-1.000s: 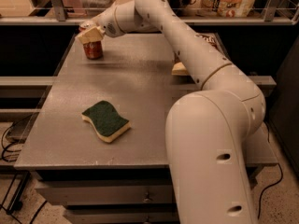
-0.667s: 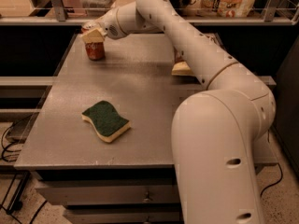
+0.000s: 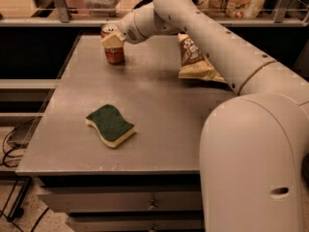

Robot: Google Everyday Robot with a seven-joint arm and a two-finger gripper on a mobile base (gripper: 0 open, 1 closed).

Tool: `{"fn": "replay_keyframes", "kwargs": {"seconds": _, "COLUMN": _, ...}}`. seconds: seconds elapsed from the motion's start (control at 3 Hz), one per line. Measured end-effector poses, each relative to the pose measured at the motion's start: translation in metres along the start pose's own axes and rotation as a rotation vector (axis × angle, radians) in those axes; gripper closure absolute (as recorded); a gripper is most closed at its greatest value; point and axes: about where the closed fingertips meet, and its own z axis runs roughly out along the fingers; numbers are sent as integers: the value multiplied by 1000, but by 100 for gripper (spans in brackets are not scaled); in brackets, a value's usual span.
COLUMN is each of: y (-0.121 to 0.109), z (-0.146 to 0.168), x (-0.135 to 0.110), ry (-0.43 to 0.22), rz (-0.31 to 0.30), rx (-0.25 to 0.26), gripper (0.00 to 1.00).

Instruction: Knock coke can over

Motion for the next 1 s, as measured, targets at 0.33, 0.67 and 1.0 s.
{"fn": "replay_keyframes", "kwargs": {"seconds": 0.33, "y": 0, "z": 0, "x": -1, "ry": 0, "rz": 0, "rx": 0, "gripper": 100}}
{"fn": "replay_keyframes", "kwargs": {"seconds": 0.67, "y": 3, "z": -26, "x": 2, "ry": 103, "rz": -129, "rx": 31, "gripper": 100}}
{"fn": "replay_keyframes", "kwargs": {"seconds": 1.0, "y": 1, "z": -71, "x": -5, "ry": 202, "rz": -318, "rx": 80, "gripper": 100}}
